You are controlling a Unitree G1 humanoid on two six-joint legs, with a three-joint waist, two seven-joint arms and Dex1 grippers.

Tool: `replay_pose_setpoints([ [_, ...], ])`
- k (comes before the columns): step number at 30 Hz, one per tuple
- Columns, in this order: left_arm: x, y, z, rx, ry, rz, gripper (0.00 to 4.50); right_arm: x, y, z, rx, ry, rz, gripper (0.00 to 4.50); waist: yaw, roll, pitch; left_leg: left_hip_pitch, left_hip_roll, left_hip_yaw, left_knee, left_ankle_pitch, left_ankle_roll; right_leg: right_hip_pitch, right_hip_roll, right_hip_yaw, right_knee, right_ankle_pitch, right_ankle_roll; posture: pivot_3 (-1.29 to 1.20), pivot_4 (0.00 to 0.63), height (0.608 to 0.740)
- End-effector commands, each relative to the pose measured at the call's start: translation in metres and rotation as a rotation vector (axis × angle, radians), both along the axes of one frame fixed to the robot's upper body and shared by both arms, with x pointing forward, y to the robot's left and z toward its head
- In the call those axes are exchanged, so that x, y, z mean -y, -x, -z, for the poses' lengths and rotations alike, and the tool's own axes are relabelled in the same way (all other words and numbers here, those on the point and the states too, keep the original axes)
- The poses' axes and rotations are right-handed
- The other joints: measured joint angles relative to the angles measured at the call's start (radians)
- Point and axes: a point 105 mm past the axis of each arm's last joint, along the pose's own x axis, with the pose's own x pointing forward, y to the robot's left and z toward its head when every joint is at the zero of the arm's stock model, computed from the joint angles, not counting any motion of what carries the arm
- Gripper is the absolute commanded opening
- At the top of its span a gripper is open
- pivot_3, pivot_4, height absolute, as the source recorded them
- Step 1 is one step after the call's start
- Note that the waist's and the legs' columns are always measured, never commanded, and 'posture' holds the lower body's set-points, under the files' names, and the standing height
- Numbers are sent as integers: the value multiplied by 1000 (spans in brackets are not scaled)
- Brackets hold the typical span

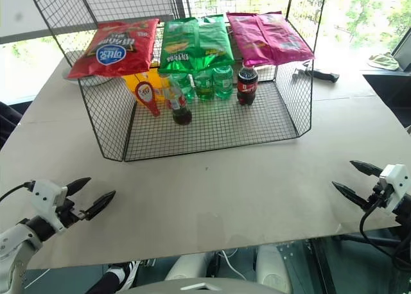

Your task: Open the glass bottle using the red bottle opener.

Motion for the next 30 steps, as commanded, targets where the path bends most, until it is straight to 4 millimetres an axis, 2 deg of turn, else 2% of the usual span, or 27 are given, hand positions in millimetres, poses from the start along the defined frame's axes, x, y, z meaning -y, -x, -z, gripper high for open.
replay_pose_setpoints([
  [1, -1, -1, -11, 21, -23, 13, 4500, 2, -2, -6, 23, 9, -5, 4462, 0, 0, 0, 0, 0, 0, 0, 0, 0, 0, 0, 0, 0, 0, 0, 0, 150, 740],
  [22, 14, -4, -17, 28, -6, 61, 4500, -12, -9, 0, 34, -24, -22, 4462, 0, 0, 0, -1, 0, 2, 0, 0, 0, -3, 0, 2, 1, 0, 0, 0, 150, 740],
  [25, 31, -5, -21, 52, 32, 114, 4500, -22, -9, -2, 46, -34, -52, 4462, -1, 0, 0, -1, 0, 2, 0, 0, 0, -3, 0, 2, 1, 0, 0, 0, 150, 740],
  [27, 54, -3, -26, 74, 86, 172, 4500, -39, -11, -7, 43, -85, -93, 4462, -1, 0, 0, -1, 0, 2, 0, 0, 0, -3, 0, 3, 1, 0, 0, 0, 150, 740],
  [30, 86, -1, -32, 97, 165, 238, 4500, -79, -8, -19, 50, -159, -207, 4462, 0, 0, 0, -2, 0, 2, 0, 0, 0, -3, 0, 3, 1, 0, 0, 0, 150, 740],
])
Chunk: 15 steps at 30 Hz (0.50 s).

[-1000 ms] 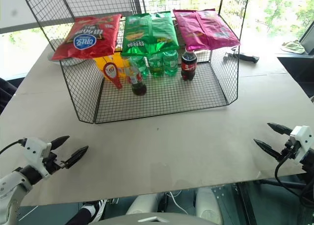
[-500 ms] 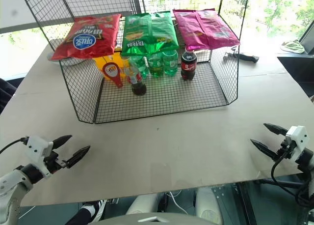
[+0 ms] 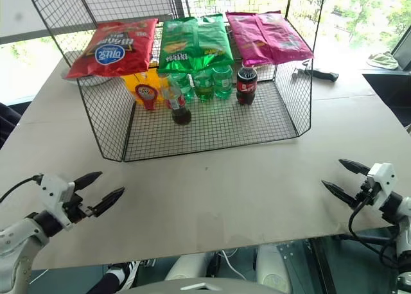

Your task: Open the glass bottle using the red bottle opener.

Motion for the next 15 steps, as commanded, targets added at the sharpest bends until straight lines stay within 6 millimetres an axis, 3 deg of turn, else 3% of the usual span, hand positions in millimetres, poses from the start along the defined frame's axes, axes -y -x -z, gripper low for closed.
replay_pose_setpoints([
  [1, 35, -3, -17, 65, 69, 75, 4500, -46, 0, -24, 51, -83, -124, 4462, 0, 0, 0, 0, 0, 0, 0, 0, 0, 0, 0, 0, 0, 0, 0, 0, 150, 740],
  [5, 59, -26, -32, 139, 170, 32, 4500, -97, 2, -52, 88, -180, -225, 4462, 6, 0, 0, 0, 0, -1, 1, 1, -1, -1, 1, -1, 3, 0, 0, 0, 150, 740],
  [8, 74, -58, -53, 274, 185, -33, 4500, -141, 7, -80, 151, -247, -325, 4462, 20, -2, 1, 0, 0, -1, 3, 1, -2, -1, 1, -2, 3, 1, 1, 0, 150, 740],
  [15, 58, -99, -87, 475, 145, -212, 4500, -179, 10, -114, 214, -359, -372, 4462, 23, -6, 0, -5, -3, -3, 3, 5, -7, -6, 3, -8, 3, 1, 0, 0, 150, 740],
])
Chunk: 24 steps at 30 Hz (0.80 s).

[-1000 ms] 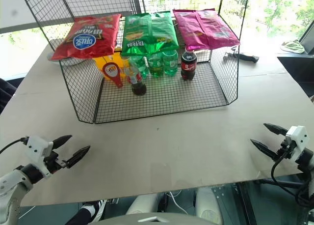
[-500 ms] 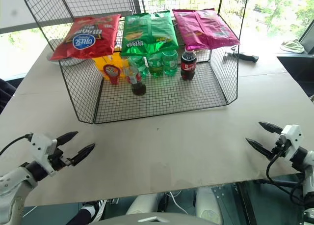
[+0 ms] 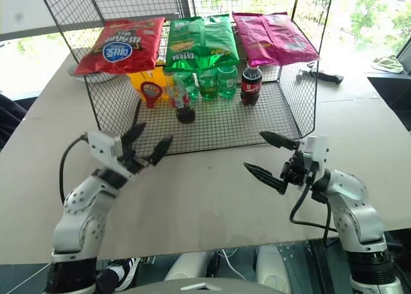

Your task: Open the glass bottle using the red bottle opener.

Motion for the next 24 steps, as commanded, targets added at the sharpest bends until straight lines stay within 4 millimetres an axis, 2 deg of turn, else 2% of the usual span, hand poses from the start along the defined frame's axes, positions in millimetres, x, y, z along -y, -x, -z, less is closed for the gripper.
replay_pose_setpoints([
  [1, -9, -11, -19, 100, -21, -79, 4500, -15, 5, -23, 57, -56, -29, 4462, -1, 0, 0, -2, 0, 0, 0, 0, 0, -3, 1, 0, 0, 0, 0, 0, 150, 740],
  [5, -10, -26, -31, 147, -6, -100, 4500, -22, 5, -29, 67, -73, -33, 4462, 0, -1, -1, -10, -1, -2, 4, 1, 0, -9, 3, -2, 1, 0, 0, 0, 150, 740],
  [14, -6, -52, -39, 171, -4, -64, 4500, -29, 6, -34, 82, -101, -2, 4462, -2, -2, -1, -10, -2, -3, 4, 1, -1, -10, 4, -3, 3, 0, 0, 0, 150, 740],
  [17, -7, -59, -39, 171, 0, -64, 3764, -31, 8, -35, 80, -108, 5, 4500, -2, -2, -1, -11, -2, -3, 5, 1, -1, -10, 4, -3, 3, 0, 0, 0, 150, 740],
  [24, -5, -64, -41, 188, 20, -33, 488, -31, 9, -33, 76, -110, 22, 4500, -3, -2, -1, -11, -2, -4, 10, 1, -1, -9, 4, -3, 7, 0, 0, 0, 150, 740],
])
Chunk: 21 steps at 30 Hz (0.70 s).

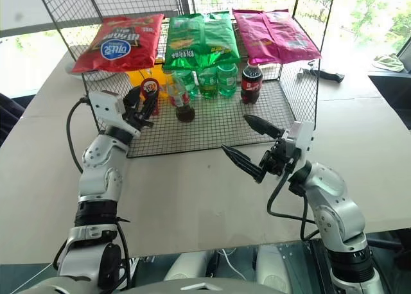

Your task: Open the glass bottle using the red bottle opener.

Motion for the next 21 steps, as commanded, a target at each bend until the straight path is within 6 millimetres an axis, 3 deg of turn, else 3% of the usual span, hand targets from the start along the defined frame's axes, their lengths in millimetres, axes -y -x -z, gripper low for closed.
replay_pose_setpoints([
  [1, -1, 4, -10, 50, 12, 11, 138, -1, 6, -10, 50, -10, 0, 4500, 0, 0, 0, 0, 0, 0, 0, 0, 0, 0, 0, 0, 0, 0, 0, 0, 150, 740],
  [13, -1, 20, -19, 64, 161, 74, 138, -5, 6, -14, 67, -23, -30, 4500, -1, -1, 0, 0, 0, 0, 7, 0, 0, 0, 0, 0, 8, 0, 0, 0, 150, 740],
  [21, 5, 39, -41, 118, 404, 239, 138, -3, 3, -10, 58, -11, -16, 4500, -1, -1, 0, 0, 0, -1, 7, 0, 0, 0, 0, 0, 8, 0, 0, 0, 150, 740],
])
